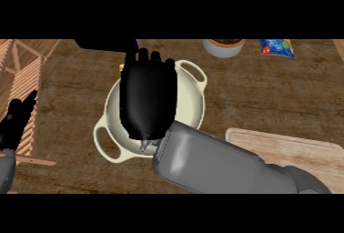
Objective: Pick the croissant from the cutting board and place it in the pot
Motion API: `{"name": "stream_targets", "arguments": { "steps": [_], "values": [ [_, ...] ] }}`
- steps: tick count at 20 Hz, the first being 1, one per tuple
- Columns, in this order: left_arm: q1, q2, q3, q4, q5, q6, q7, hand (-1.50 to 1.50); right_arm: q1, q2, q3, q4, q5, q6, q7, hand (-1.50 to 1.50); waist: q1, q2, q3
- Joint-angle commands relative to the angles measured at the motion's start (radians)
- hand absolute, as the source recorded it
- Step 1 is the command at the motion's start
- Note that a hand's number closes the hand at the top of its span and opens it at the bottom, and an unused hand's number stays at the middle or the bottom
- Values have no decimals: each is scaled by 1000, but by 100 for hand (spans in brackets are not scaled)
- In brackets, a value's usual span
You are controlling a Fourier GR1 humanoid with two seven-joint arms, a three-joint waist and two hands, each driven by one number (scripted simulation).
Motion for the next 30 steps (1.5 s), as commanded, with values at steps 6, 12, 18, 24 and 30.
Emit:
{"name": "stream_targets", "arguments": {
  "steps": [6, 12, 18, 24, 30],
  "values": [
    [-14, -120, -51, -119, 55, -22, -72, 0, -74, 14, -88, 149, -9, -111, 141, 150, -24, 6, -23],
    [-47, -101, -44, -137, 65, -27, -53, 0, -99, 15, -163, 312, -43, -199, 15, 150, -19, 24, -23],
    [-36, -124, -71, -145, 44, -4, -64, 0, -103, 15, -153, 473, -62, -206, -55, 150, -17, 29, -24],
    [-18, -127, -64, -141, 63, -18, -81, 0, -99, 15, -273, 554, -165, -329, -129, -150, -3, 36, -22],
    [-53, -136, -81, -161, 58, -11, -57, 0, -54, 15, -266, 589, -251, -475, -235, -150, 16, 38, -20]
  ]
}}
